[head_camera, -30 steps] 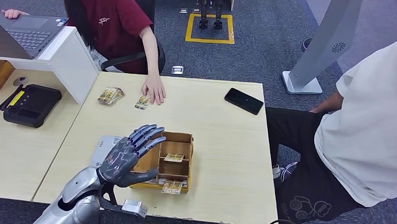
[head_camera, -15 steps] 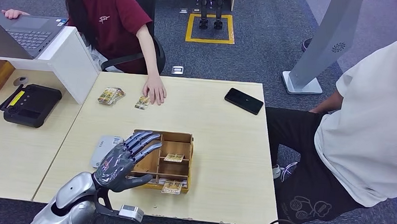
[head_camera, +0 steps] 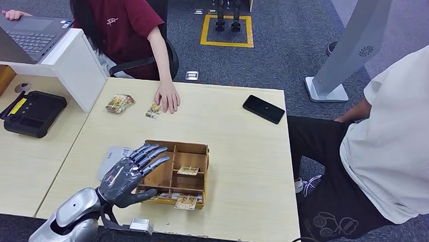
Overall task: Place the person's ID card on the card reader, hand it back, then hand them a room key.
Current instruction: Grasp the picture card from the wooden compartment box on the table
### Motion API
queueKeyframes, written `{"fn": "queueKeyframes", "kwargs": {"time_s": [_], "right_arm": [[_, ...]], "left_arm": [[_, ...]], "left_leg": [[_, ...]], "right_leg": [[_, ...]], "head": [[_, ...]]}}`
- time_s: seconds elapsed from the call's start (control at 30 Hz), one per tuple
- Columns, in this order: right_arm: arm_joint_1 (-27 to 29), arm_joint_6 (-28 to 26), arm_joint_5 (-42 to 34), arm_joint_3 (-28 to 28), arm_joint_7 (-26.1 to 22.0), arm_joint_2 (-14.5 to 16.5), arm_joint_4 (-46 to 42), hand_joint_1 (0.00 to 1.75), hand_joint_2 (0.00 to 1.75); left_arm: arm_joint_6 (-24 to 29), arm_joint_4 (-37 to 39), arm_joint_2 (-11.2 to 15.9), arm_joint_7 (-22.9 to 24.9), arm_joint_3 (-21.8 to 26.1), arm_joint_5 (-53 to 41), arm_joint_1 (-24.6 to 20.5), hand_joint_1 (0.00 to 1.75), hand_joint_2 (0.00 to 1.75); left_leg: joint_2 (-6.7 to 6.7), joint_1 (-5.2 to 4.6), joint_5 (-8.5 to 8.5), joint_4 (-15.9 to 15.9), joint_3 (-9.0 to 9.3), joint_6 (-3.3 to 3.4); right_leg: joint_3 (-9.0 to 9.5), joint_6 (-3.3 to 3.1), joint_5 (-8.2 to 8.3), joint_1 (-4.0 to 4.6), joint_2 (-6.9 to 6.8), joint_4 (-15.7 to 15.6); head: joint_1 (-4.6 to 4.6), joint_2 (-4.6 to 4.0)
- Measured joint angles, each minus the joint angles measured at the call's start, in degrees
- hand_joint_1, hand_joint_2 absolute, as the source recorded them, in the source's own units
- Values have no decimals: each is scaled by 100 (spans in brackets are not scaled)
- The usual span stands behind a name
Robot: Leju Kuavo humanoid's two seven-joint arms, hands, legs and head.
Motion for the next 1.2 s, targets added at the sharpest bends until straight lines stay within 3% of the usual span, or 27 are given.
{"fn": "queueKeyframes", "kwargs": {"time_s": [0.47,0.87,1.2], "right_arm": [[8,22,-2,0,-16,0,14,0,175],[7,84,-38,0,17,0,14,0,175],[7,118,-87,-2,49,0,25,0,175]], "left_arm": [[-114,-52,87,-325,46,502,75,0,175],[309,-256,-1,-481,128,606,227,0,175],[297,-471,5,-497,233,706,406,0,175]], "left_leg": [[1,0,0,0,0,0],[1,0,0,0,0,0],[1,0,0,0,0,0]], "right_leg": [[-1,0,0,0,1,0],[-1,0,0,0,1,0],[-1,0,0,0,1,0]], "head": [[0,0],[0,0],[0,1]]}}
